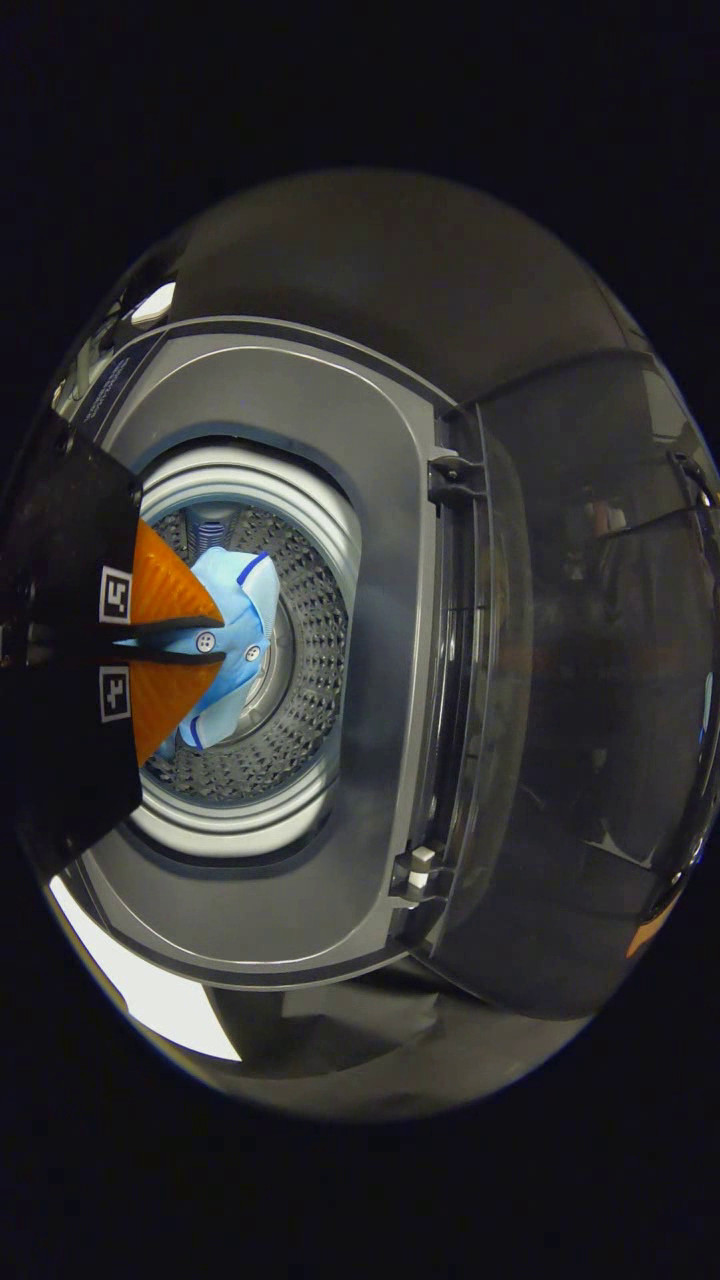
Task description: Put the clothes into the washing machine and then close the washing machine lid.
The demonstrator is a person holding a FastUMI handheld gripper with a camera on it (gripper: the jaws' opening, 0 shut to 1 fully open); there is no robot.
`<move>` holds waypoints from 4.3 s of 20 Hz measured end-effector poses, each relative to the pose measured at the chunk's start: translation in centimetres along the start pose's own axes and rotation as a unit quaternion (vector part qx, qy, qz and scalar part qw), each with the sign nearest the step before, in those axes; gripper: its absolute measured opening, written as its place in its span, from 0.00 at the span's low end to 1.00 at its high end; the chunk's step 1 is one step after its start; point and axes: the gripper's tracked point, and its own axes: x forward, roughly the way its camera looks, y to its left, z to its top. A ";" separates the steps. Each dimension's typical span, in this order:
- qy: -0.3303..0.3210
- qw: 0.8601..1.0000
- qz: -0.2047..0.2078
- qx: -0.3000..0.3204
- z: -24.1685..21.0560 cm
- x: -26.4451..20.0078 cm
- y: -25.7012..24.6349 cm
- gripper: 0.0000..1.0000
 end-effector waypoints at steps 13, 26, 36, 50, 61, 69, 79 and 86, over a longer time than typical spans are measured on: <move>-0.035 0.998 0.027 0.038 1.2 -3.9 -0.1 0.97; -0.341 0.937 0.069 0.022 16.4 -24.2 1.3 0.96; -0.359 0.931 0.044 0.053 26.9 -23.1 0.3 0.96; -0.253 0.967 -0.015 0.031 29.7 -13.9 0.2 0.97; -0.285 0.957 -0.040 0.029 26.3 -16.1 0.6 0.97; -0.290 0.955 -0.046 0.030 23.9 -17.1 0.9 0.97; -0.318 0.946 -0.049 0.026 21.9 -17.9 1.1 0.97; -0.361 0.932 -0.035 0.012 19.3 -18.5 1.5 0.97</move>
